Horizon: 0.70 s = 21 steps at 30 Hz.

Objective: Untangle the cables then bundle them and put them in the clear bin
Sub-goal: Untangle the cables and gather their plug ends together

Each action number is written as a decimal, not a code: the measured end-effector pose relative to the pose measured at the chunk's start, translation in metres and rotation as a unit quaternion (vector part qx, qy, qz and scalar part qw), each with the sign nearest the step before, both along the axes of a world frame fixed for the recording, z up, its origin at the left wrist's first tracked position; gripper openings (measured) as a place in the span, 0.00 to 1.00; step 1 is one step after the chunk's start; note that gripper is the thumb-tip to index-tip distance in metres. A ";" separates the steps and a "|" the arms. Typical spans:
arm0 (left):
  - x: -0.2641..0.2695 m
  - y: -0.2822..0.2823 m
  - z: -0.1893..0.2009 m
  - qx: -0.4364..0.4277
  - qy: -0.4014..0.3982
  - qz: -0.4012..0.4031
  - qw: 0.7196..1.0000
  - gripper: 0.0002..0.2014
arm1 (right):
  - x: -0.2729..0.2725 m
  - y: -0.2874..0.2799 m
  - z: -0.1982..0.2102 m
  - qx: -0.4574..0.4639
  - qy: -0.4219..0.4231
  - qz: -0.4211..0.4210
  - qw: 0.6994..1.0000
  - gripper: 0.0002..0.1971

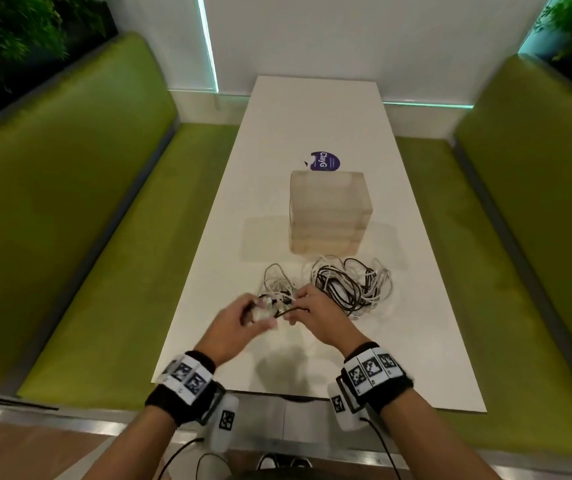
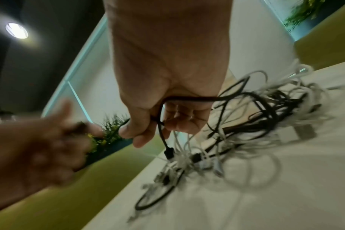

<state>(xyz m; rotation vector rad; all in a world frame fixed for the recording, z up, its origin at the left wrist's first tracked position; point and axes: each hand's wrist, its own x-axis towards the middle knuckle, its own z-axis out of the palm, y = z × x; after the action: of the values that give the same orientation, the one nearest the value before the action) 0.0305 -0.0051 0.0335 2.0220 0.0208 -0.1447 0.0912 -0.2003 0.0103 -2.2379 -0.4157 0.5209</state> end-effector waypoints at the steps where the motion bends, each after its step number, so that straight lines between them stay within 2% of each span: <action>1: -0.001 -0.005 -0.009 0.059 0.020 -0.057 0.996 0.07 | -0.001 0.002 0.001 -0.005 -0.006 0.013 1.000 0.11; 2: -0.001 -0.011 -0.013 0.104 0.026 -0.090 0.990 0.05 | -0.003 0.003 0.004 -0.013 -0.014 0.025 0.999 0.11; 3: 0.000 -0.014 -0.017 0.120 0.020 -0.101 0.987 0.02 | -0.005 0.004 0.005 -0.016 -0.019 0.030 0.999 0.12; 4: 0.001 -0.016 -0.017 0.110 0.012 -0.094 0.989 0.04 | -0.005 0.003 0.006 -0.012 -0.019 0.024 0.999 0.12; 5: 0.002 -0.017 -0.019 0.066 0.001 -0.071 0.995 0.07 | -0.005 0.001 0.006 -0.005 -0.020 0.013 1.000 0.13; 7: 0.002 -0.020 -0.011 -0.103 0.011 0.013 0.995 0.08 | -0.004 -0.005 0.005 -0.017 -0.023 -0.002 1.000 0.15; 8: 0.002 -0.022 -0.004 -0.200 0.023 0.049 0.978 0.11 | -0.004 -0.008 0.003 -0.037 -0.019 -0.004 0.999 0.14; 11: 0.005 -0.028 0.026 -0.436 0.054 0.085 0.894 0.18 | -0.005 -0.012 -0.006 -0.081 -0.017 0.000 0.997 0.12; 13: 0.007 -0.030 0.050 -0.537 0.049 0.084 0.838 0.22 | -0.003 -0.015 -0.013 -0.085 -0.007 -0.022 0.996 0.10; 15: 0.008 -0.025 0.069 -0.588 0.032 0.109 0.801 0.25 | -0.001 -0.021 -0.018 -0.063 0.005 -0.051 0.997 0.10; 16: 0.009 -0.021 0.074 -0.577 0.025 0.130 0.806 0.24 | 0.000 -0.025 -0.020 -0.050 0.008 -0.059 0.997 0.10; 17: 0.010 -0.016 0.076 -0.546 0.023 0.147 0.825 0.22 | 0.001 -0.026 -0.021 -0.039 0.006 -0.060 0.997 0.10; 19: 0.013 -0.008 0.071 -0.407 0.030 0.144 0.902 0.16 | 0.002 -0.027 -0.021 -0.023 0.008 -0.068 0.997 0.12; 20: 0.014 -0.006 0.061 -0.304 0.041 0.121 0.944 0.15 | 0.003 -0.026 -0.019 -0.014 0.012 -0.073 0.997 0.13; 21: 0.014 -0.006 0.051 -0.197 0.058 0.083 0.975 0.16 | 0.003 -0.024 -0.016 -0.009 0.010 -0.074 0.997 0.12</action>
<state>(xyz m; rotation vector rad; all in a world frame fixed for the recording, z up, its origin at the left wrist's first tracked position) 0.0443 -0.0115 0.0848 1.6047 0.2186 -0.1466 0.0939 -0.2242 -0.0053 -2.2572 -0.2349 0.4697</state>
